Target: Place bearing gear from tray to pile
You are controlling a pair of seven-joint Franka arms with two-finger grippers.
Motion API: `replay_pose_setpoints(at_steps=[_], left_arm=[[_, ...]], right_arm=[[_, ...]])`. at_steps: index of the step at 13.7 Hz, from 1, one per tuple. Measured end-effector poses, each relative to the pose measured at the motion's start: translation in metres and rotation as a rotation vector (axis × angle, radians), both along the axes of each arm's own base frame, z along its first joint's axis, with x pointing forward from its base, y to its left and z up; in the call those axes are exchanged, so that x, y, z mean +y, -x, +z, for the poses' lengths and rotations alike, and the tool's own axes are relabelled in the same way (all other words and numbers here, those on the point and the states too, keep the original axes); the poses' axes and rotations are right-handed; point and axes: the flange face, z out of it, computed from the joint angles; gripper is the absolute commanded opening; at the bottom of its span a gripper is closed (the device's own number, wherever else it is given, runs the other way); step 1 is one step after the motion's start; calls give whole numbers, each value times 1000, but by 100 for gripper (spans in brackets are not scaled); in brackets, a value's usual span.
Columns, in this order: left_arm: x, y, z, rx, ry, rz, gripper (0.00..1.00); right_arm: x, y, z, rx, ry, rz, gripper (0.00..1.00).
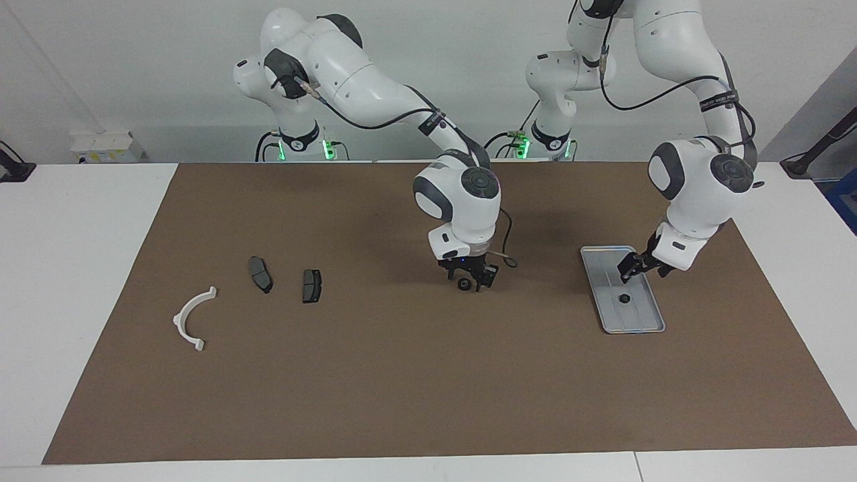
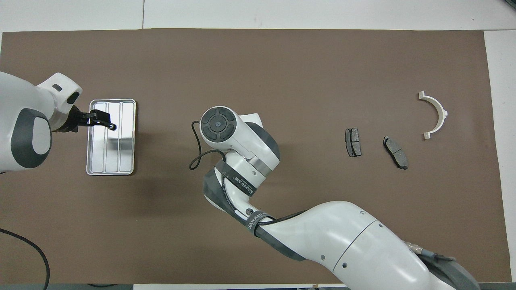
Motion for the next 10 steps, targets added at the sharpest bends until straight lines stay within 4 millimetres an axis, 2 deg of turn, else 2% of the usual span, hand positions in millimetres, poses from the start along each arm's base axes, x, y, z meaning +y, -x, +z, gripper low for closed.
replay_pose_setpoints(at_steps=[1,4,6,7,10], left_arm=[[0,0,0,1,0,0,100],[1,1,-2,5,0,1,100],[0,0,-2,-10,0,0,100],[0,0,-2,-21,0,0,100],[0,1,-8,-34,-1,-1,100]], right_arm=[[1,0,0,-5,-5,0,59],[2,-1,0,-11,-12,1,40],[2,-1,1,-14,-16,1,6],[2,-1,1,-15,-17,1,0],[2,-1,1,-16,-18,1,0]])
